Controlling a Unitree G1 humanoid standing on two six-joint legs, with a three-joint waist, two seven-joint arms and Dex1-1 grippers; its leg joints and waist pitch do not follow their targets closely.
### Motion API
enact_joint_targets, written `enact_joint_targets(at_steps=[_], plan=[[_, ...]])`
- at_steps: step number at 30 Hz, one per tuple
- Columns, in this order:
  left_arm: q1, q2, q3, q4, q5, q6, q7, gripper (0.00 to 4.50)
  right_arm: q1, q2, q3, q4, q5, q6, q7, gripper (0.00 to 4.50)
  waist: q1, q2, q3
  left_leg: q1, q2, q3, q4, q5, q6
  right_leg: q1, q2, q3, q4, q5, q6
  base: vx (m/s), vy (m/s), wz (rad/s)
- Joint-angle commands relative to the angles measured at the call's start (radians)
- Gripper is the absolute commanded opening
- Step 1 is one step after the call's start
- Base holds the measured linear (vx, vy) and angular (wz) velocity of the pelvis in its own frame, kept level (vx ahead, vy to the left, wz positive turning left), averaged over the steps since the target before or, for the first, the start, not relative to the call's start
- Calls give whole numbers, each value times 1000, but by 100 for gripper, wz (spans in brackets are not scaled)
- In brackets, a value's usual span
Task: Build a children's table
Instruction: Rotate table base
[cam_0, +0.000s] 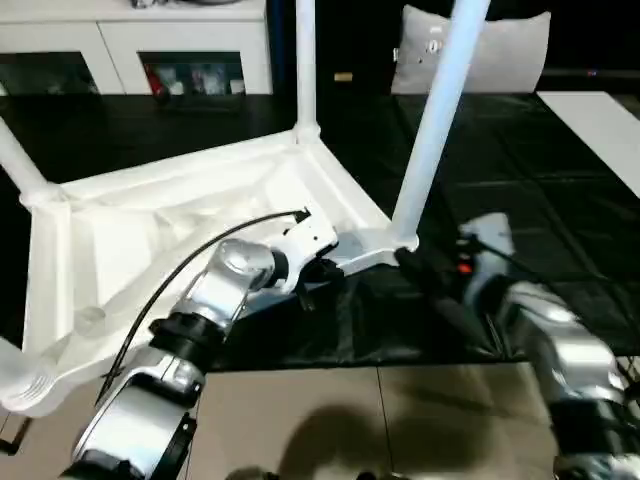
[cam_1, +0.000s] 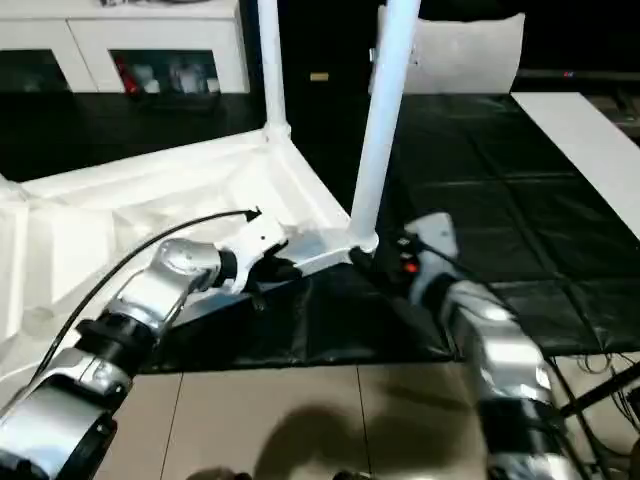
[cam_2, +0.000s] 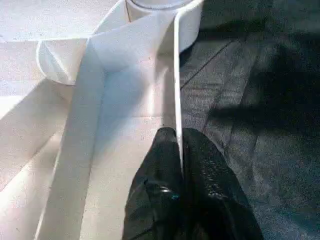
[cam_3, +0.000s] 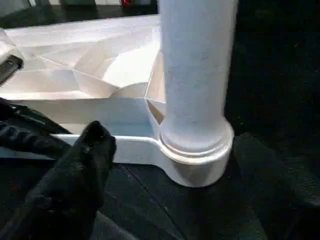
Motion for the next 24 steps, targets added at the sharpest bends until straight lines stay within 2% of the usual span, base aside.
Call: enact_joint_targets(at_steps=[1,2,3,6,11,13,14,15,16,17,19,21,24], plan=[[18,-5,19,-72,-49,-7,-34,61,31,-52,-17,-57,21,-17,63,448,11,-16,-71,8,99,-54,-61,-55,130,66,-135,88,-81,-270,-57,0,0,0],[18,-5,19,-72,-49,-7,-34,61,31,-52,-17,-57,21,-17,63,448,12,-17,-71,8,102,-54,-61,-52,135,65,-135,88,-79,-254,-63,0,0,0],[24,-6,20,-81,-53,-6,-33,79,38,-65,-22,-64,23,-14,67,450,11,-19,-70,8,103,-55,-62,-49,141,64,-136,88,-76,-235,-77,0,0,0],[49,0,14,-137,-60,24,-50,99,40,-103,-30,-75,61,31,111,450,13,-21,-68,9,100,-52,-61,-61,140,67,-138,89,-79,-252,-87,0,0,0],[76,33,0,-219,-65,77,-71,152,27,-118,-2,-78,64,29,141,450,15,-22,-59,10,94,-51,-64,-93,123,64,-133,84,-96,-357,-50,0,0,0],[84,49,-4,-248,-65,97,-79,161,15,-112,6,-68,55,21,135,450,13,-21,-60,13,102,-55,-67,-92,112,62,-135,86,-90,-344,-57,0,0,0],[102,93,-13,-309,-50,133,-91,180,-25,-95,23,-30,27,2,107,450,10,-22,-60,13,104,-57,-68,-94,107,62,-137,87,-85,-331,-68,0,0,0],[102,93,-13,-309,-50,133,-91,180,-25,-95,23,-30,27,2,107,450,6,-22,-60,9,103,-57,-69,-88,106,64,-137,87,-83,-321,-77,0,0,0],[117,130,-22,-356,-28,161,-99,186,-62,-77,27,11,13,-6,69,450,2,-20,-58,12,100,-55,-67,-87,104,61,-135,88,-85,-319,-80,0,0,0],[130,155,-24,-397,-22,193,-109,201,-94,-62,31,49,-1,-17,36,450,-3,-19,-58,11,101,-56,-68,-81,101,62,-136,90,-81,-307,-92,0,0,0],[141,176,-23,-432,-23,224,-118,213,-127,-44,35,89,-10,-26,12,450,-4,-18,-58,16,103,-54,-67,-75,94,59,-137,92,-77,-293,-110,0,0,0],[152,196,-27,-461,-20,251,-122,237,-165,-25,46,140,-26,-41,-14,450,-4,-18,-57,15,102,-53,-68,-69,92,60,-135,93,-76,-278,-120,0,0,0],[165,209,-32,-468,-20,273,-101,251,-246,6,76,261,-84,-89,-81,450,0,-11,-62,18,106,-54,-66,-56,84,59,-137,96,-66,-231,-140,0,0,0]])
